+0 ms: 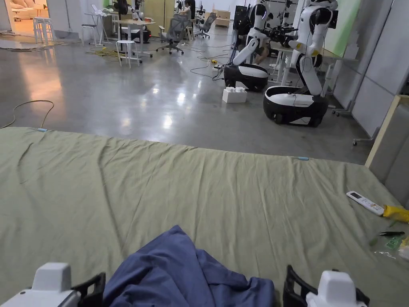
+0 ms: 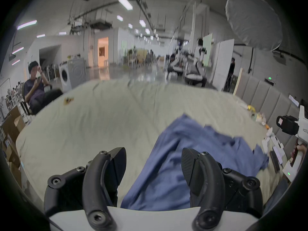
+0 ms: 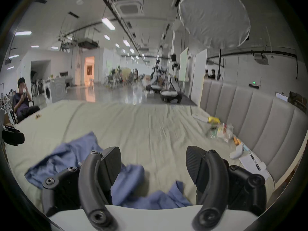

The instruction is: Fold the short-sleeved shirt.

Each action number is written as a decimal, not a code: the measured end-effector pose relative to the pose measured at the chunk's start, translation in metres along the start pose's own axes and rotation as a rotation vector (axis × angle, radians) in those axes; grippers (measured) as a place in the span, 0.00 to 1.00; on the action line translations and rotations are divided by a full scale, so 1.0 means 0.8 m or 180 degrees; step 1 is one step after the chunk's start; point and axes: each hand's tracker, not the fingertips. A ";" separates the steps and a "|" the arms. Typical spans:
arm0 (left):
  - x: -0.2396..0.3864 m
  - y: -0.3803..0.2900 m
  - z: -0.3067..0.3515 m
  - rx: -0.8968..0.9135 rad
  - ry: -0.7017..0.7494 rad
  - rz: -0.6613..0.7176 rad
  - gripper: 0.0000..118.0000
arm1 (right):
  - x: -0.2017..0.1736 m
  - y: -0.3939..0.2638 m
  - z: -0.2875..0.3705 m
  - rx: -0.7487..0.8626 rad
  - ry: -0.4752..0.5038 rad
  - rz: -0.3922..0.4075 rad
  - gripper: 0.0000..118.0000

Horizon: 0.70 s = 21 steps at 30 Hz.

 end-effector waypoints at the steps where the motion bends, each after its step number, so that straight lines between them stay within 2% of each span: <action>1: 0.009 0.009 0.005 0.0160 0.0024 -0.0016 0.59 | -0.007 0.009 0.000 0.0129 0.0029 -0.0011 0.66; 2: 0.017 0.018 0.009 0.0310 0.0039 -0.0037 0.59 | -0.014 0.017 0.003 0.0231 0.0047 -0.0009 0.59; 3: 0.024 0.024 0.014 0.0431 0.0055 -0.0064 0.58 | -0.020 0.023 0.006 0.0340 0.0056 0.0021 0.47; 5: 0.039 0.035 0.026 0.0689 0.0099 -0.0145 0.56 | -0.037 0.036 0.011 0.0629 0.0040 0.0240 0.30; 6: 0.046 0.040 0.031 0.0819 0.0118 -0.0190 0.52 | -0.042 0.041 0.015 0.0754 -0.0015 0.0319 0.19; 7: 0.052 0.043 0.037 0.0908 0.0128 -0.0218 0.43 | -0.045 0.040 0.015 0.0697 0.0057 0.0205 0.15; 8: 0.056 0.044 0.045 0.1022 0.0099 -0.0225 0.30 | -0.048 0.042 0.018 0.0765 0.0084 0.0197 0.11; 9: 0.060 0.045 0.050 0.1104 0.0103 -0.0227 0.10 | -0.052 0.044 0.017 0.0758 0.0108 0.0179 0.05; 14: 0.070 0.046 0.067 0.1284 0.0053 -0.0317 0.02 | -0.061 0.047 0.021 0.0810 0.0184 0.0121 0.01; 17: 0.075 0.045 0.066 0.1217 0.0056 -0.0420 0.01 | -0.063 0.048 0.021 0.0824 0.0199 0.0124 0.00; 21: 0.064 0.041 0.038 0.0899 -0.0109 -0.0299 0.01 | -0.060 0.046 0.016 0.0783 0.0190 0.0078 0.00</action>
